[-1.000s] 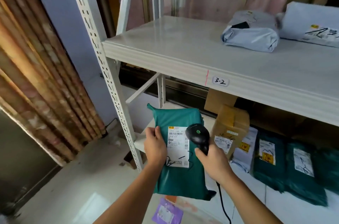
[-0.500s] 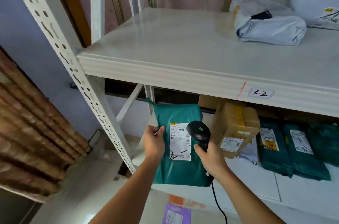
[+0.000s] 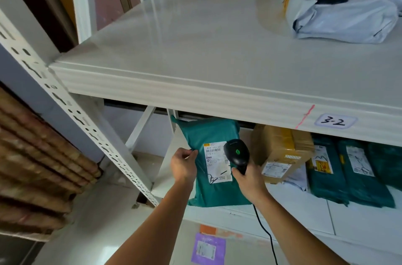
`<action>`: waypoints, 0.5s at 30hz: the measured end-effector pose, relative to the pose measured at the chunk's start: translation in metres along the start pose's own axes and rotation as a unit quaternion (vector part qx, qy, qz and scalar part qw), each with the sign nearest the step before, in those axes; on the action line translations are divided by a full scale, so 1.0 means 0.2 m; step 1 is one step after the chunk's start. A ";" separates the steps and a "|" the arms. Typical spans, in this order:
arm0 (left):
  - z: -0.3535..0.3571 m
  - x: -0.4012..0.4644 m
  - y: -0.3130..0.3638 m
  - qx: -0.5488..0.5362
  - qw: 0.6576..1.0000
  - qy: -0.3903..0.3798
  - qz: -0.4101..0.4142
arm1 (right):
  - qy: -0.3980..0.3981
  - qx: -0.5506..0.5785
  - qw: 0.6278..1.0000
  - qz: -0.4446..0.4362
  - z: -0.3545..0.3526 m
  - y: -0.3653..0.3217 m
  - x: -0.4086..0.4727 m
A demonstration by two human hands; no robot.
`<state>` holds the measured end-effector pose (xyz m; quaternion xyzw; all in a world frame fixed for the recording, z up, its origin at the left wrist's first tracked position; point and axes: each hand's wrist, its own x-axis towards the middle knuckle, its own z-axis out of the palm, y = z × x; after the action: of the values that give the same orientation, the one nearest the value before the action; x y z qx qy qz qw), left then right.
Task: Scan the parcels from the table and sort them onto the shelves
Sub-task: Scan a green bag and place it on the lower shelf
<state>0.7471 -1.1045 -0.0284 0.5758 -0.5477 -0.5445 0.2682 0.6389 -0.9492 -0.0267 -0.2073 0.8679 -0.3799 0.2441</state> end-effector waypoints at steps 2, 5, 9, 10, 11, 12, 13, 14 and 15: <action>0.01 0.01 -0.02 -0.007 1.000 0.001 0.000 | -0.006 0.006 1.000 0.000 0.01 0.01 0.00; 0.03 0.02 -0.02 -0.026 1.000 -0.008 0.002 | -0.014 0.015 1.000 -0.004 0.00 0.00 0.00; 0.07 0.00 0.01 -0.047 0.998 -0.014 0.026 | -0.015 0.030 0.999 -0.009 0.00 0.03 0.00; 0.07 0.00 0.02 -0.052 0.998 -0.018 0.037 | -0.013 0.037 0.999 -0.013 0.00 0.04 -0.01; 0.08 -0.01 0.02 -0.058 0.997 -0.027 0.047 | -0.010 0.045 0.999 -0.011 0.00 0.05 -0.01; 0.08 0.00 0.03 -0.063 0.996 -0.041 0.053 | -0.008 0.054 0.998 -0.010 0.00 0.06 -0.01; 0.09 0.00 0.02 -0.064 0.995 -0.057 0.050 | -0.011 0.058 0.998 -0.007 0.00 0.07 -0.02; 0.09 0.00 0.01 -0.063 0.995 -0.069 0.041 | -0.016 0.058 0.998 -0.009 0.00 0.08 -0.03; 0.09 0.00 -0.01 -0.060 0.995 -0.076 0.033 | -0.023 0.056 0.998 -0.012 0.01 0.09 -0.04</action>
<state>0.7317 -1.0998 -0.0352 0.4974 -0.5513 -0.6098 0.2773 0.6429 -0.9353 -0.0386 -0.2126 0.8368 -0.4260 0.2706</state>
